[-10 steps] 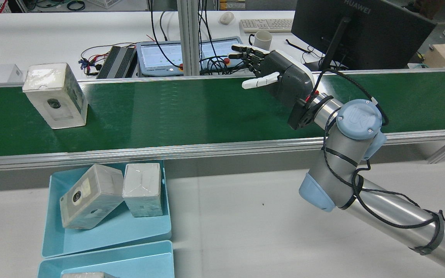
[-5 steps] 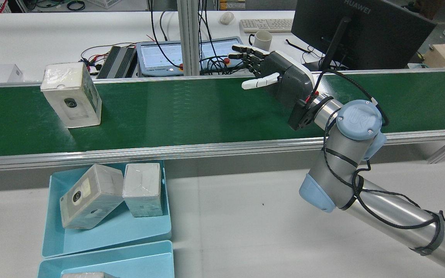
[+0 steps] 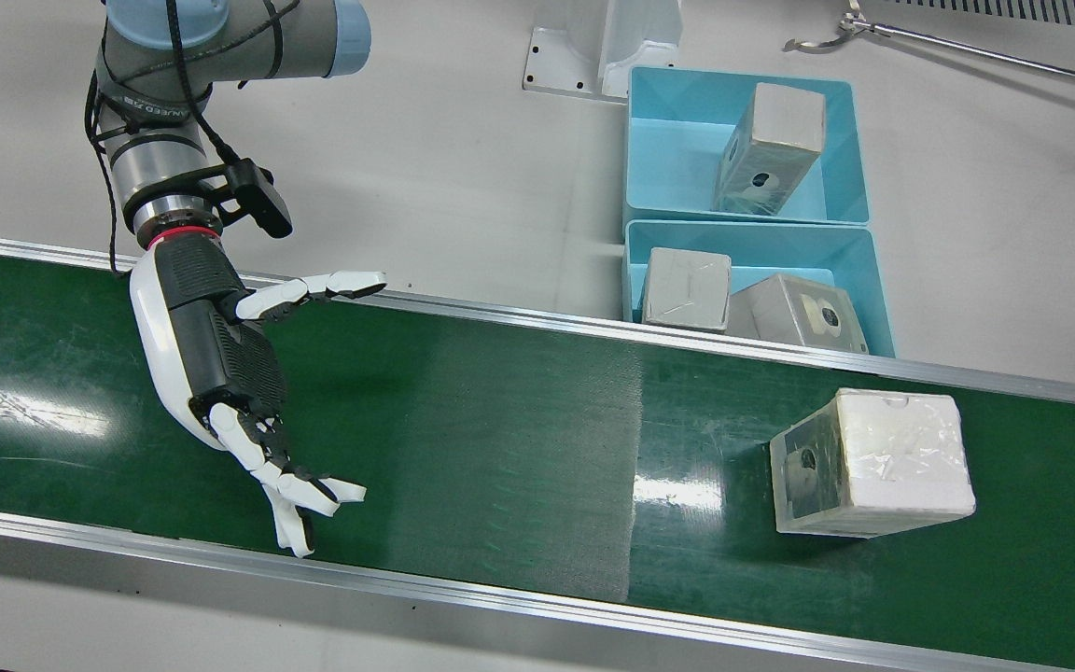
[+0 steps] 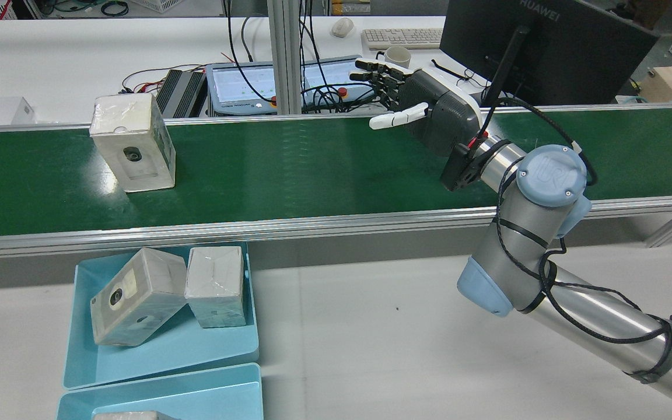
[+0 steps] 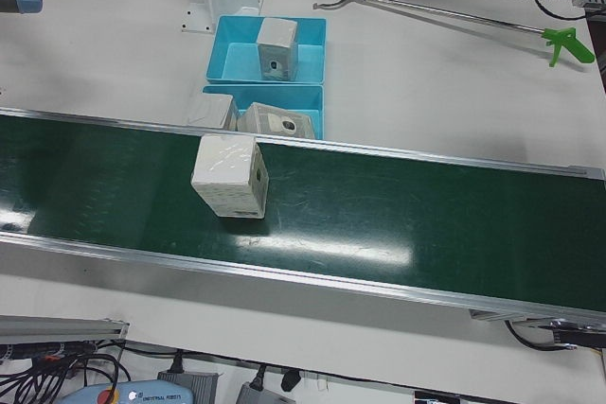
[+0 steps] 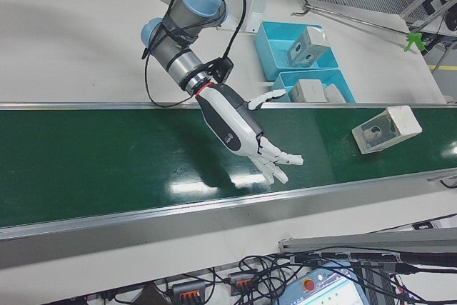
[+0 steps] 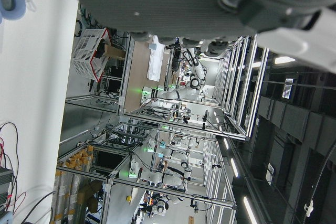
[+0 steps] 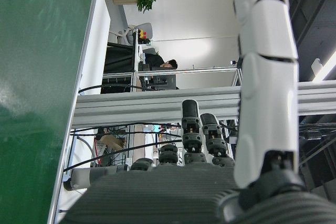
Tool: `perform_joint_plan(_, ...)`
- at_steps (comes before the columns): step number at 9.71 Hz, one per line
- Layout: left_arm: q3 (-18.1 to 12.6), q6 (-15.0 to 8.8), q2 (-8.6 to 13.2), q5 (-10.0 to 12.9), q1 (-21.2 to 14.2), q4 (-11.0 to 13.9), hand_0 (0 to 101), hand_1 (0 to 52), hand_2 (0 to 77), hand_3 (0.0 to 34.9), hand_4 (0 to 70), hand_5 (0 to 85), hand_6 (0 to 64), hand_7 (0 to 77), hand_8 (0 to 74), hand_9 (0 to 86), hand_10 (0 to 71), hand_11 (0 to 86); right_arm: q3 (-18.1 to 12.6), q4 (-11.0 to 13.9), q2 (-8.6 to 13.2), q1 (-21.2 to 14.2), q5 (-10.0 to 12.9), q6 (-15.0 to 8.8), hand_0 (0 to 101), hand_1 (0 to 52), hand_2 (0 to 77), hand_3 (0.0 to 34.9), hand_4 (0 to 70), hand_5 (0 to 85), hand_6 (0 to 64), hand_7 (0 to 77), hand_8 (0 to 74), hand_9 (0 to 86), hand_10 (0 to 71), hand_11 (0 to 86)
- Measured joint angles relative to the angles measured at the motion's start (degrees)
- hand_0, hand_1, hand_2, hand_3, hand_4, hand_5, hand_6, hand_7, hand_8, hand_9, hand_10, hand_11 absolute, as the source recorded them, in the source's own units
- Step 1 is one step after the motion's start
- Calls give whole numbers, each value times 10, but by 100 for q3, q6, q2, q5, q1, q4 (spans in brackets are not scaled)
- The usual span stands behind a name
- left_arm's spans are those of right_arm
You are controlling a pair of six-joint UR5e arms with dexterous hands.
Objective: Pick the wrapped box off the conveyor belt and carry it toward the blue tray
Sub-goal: 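Track the box with the right hand, moving alongside it on the belt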
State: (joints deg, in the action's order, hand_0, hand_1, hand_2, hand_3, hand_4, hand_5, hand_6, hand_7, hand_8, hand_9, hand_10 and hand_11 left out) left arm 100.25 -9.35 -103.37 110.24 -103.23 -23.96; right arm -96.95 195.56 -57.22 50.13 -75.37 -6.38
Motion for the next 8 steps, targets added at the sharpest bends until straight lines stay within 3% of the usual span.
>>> perform_joint_plan(8, 0, 0, 0, 0, 0, 0, 0, 0, 11, 0, 0, 11, 5, 5, 5, 0, 5, 5, 163, 0, 9, -113, 13, -21, 485, 158, 136, 19, 109, 136, 71, 207, 22, 60, 0, 11)
